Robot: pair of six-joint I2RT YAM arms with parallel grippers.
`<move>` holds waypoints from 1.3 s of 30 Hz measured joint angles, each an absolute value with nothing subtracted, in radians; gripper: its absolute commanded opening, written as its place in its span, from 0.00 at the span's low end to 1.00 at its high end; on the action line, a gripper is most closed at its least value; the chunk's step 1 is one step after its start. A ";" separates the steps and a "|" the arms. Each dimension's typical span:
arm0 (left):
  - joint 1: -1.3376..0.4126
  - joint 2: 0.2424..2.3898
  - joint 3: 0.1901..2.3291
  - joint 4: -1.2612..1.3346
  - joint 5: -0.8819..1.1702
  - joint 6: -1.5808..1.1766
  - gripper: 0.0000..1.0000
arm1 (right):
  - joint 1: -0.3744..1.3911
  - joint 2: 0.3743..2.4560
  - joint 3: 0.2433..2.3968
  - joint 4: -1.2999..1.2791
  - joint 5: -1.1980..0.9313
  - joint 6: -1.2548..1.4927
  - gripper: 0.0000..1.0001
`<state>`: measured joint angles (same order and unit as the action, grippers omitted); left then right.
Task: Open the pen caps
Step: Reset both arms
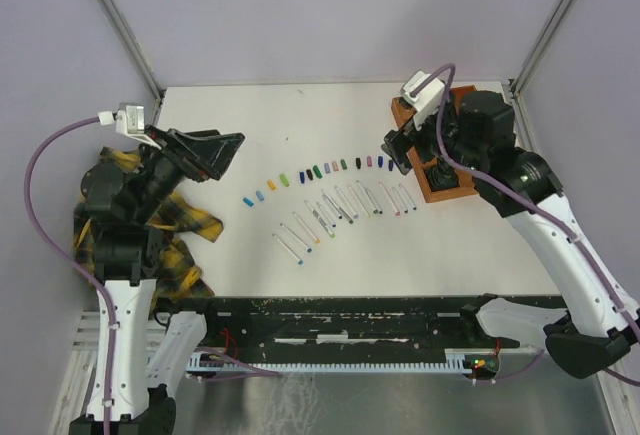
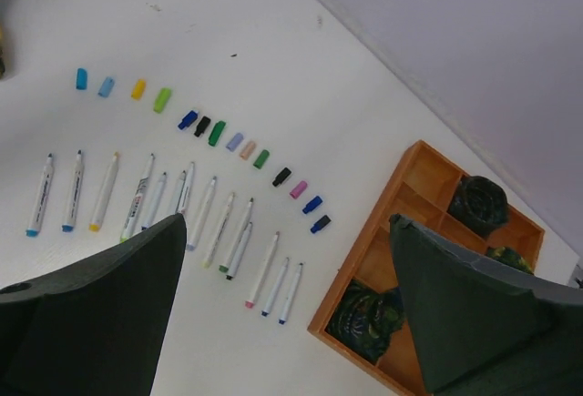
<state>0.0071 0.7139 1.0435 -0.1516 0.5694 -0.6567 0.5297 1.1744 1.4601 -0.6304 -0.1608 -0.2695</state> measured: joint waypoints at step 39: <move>0.007 0.779 1.292 -0.295 0.687 -0.586 0.99 | 0.528 1.130 1.728 -0.773 0.073 -0.006 0.99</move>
